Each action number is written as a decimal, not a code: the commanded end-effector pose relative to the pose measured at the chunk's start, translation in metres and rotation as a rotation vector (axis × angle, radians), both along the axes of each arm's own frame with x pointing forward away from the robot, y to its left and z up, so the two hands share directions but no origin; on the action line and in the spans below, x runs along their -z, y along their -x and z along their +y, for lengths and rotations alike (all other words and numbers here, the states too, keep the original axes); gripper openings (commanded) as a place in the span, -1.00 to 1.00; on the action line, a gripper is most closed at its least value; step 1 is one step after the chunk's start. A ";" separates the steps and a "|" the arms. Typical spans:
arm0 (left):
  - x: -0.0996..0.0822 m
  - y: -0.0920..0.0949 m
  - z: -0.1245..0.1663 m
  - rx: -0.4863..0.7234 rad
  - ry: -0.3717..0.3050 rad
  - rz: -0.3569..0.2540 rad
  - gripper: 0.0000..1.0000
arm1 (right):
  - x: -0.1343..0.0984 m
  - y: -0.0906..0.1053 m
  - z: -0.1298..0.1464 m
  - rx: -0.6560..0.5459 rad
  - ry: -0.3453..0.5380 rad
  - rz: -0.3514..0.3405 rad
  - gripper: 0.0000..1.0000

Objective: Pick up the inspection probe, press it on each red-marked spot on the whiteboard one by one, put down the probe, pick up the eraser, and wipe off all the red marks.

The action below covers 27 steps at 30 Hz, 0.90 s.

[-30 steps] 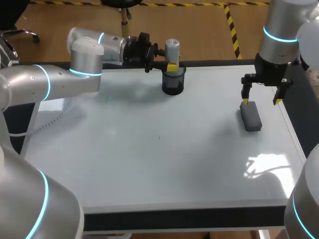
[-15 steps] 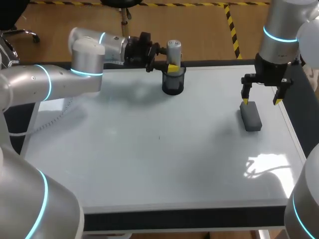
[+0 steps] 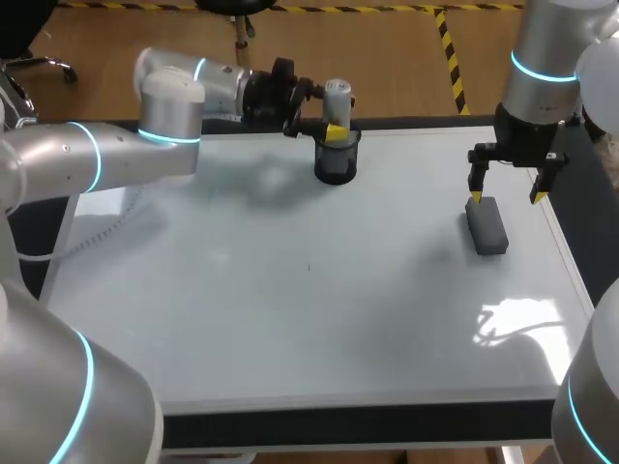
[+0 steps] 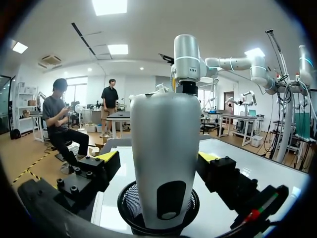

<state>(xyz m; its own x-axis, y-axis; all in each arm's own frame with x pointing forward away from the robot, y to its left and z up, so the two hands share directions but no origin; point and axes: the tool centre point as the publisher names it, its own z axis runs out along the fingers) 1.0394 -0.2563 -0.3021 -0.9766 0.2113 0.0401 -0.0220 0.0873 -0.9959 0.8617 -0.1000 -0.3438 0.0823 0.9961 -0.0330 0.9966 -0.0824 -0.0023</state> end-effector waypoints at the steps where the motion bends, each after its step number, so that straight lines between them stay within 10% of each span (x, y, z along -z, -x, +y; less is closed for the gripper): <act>1: -0.007 0.000 0.003 0.000 -0.011 -0.004 1.00 | -0.001 0.000 -0.001 -0.001 0.000 -0.001 1.00; 27: -0.034 0.004 0.031 0.019 -0.038 -0.012 1.00 | -0.001 0.000 -0.001 -0.001 0.000 -0.001 1.00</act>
